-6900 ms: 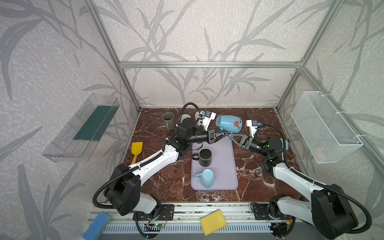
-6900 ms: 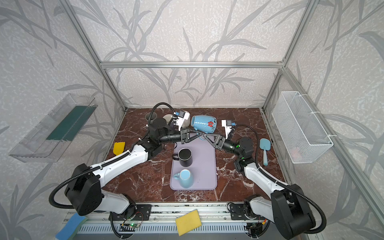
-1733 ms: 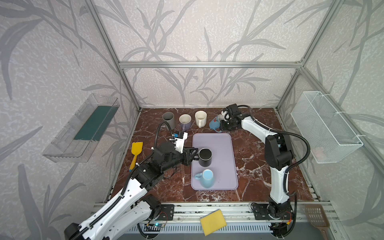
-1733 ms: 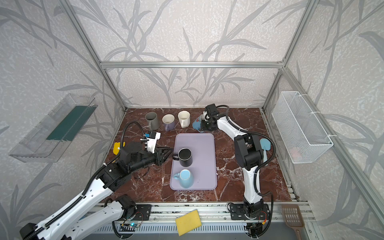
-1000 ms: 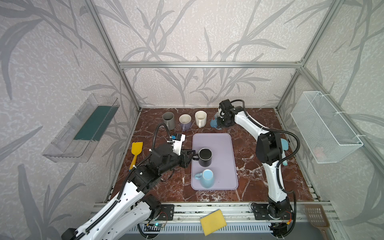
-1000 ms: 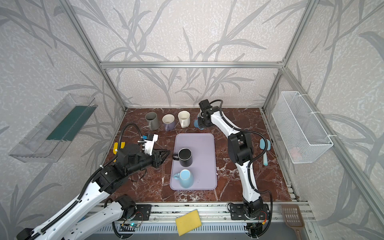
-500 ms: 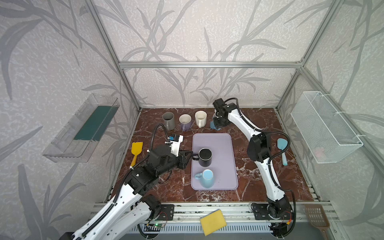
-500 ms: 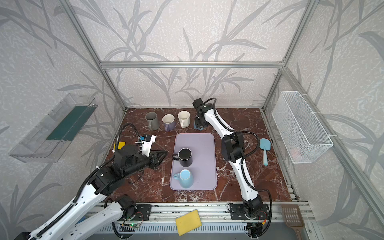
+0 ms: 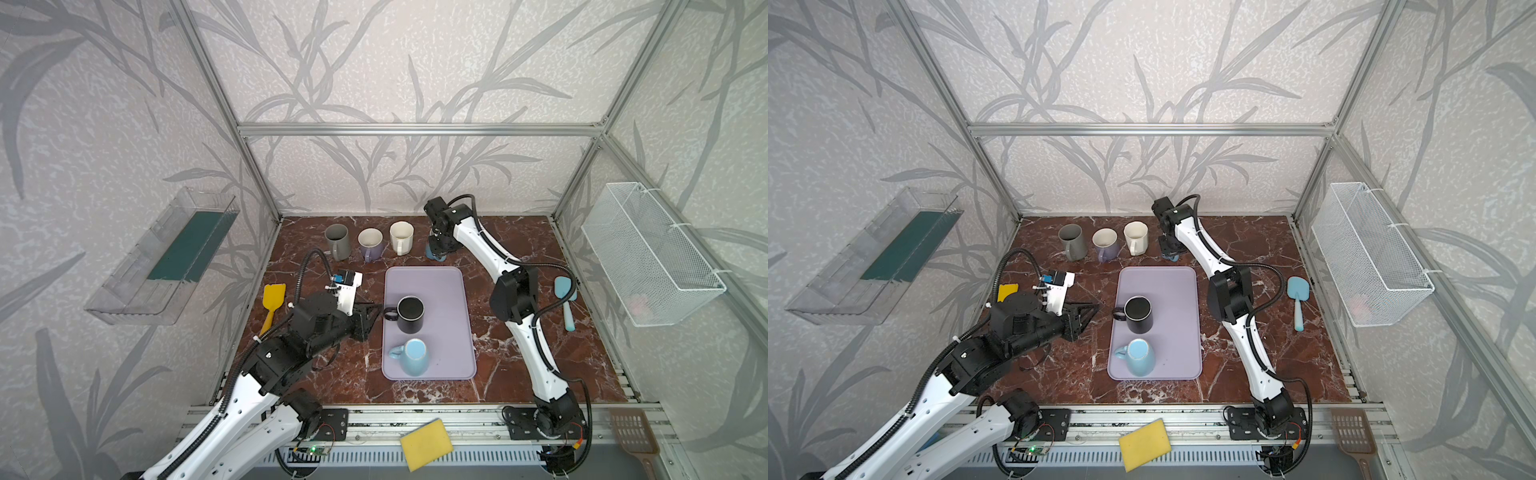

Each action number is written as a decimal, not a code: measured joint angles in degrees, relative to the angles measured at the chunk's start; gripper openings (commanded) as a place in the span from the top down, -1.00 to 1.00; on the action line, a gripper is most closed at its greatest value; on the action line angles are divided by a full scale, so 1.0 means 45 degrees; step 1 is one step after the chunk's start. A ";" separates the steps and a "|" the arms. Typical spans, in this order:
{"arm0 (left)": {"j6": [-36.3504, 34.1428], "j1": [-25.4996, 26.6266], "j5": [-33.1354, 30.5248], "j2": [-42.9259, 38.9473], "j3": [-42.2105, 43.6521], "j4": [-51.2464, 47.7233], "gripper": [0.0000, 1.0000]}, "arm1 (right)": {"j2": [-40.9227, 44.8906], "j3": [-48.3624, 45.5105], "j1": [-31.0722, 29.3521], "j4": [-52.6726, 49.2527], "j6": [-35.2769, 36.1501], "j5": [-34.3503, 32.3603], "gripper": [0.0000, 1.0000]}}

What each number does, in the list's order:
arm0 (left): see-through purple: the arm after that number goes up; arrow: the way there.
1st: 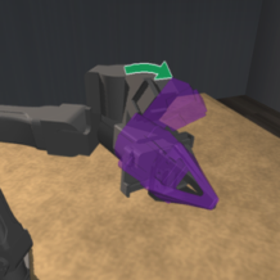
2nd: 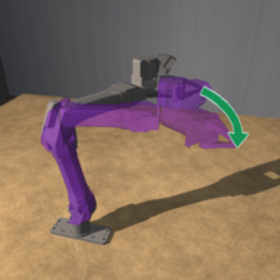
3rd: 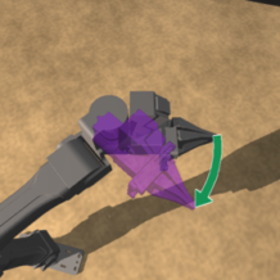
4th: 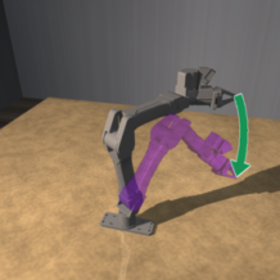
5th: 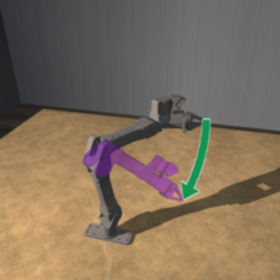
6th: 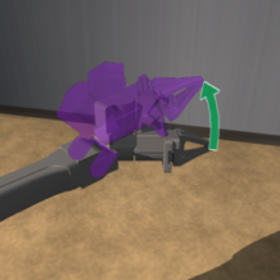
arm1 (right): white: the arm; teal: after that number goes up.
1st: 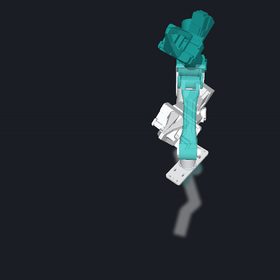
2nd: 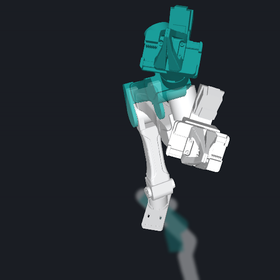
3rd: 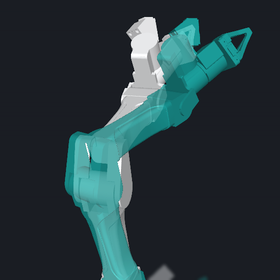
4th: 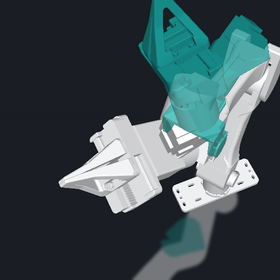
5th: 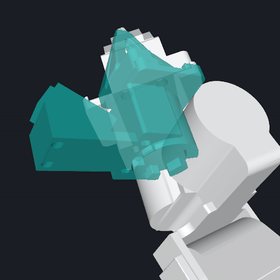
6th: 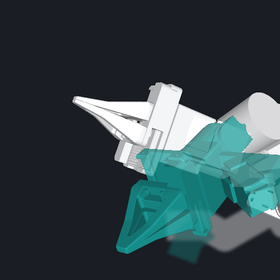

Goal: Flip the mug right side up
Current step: 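Turn the mug opening up and lower it beside the white mug with the right gripper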

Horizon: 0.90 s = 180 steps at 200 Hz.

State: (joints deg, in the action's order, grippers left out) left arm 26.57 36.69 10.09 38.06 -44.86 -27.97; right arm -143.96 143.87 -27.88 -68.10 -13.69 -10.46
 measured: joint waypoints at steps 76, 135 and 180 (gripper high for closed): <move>0.0000 0.0000 -0.0044 -0.0175 0.0000 -0.0233 0.45 | -0.0612 0.0923 -0.0058 -0.0029 -0.0063 -0.0335 1.00; -0.0005 0.0000 -0.0146 -0.0301 0.0000 -0.0321 0.45 | -0.1064 0.1637 -0.0068 -0.0068 -0.0223 -0.0325 1.00; -0.0010 0.0000 -0.0223 -0.0316 0.0000 -0.0408 0.45 | -0.1078 0.1661 -0.0068 -0.0068 -0.0291 -0.0233 1.00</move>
State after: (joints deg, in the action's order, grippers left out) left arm 26.52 36.69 9.08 36.64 -44.86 -29.80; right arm -148.81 151.35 -28.18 -68.40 -15.00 -11.51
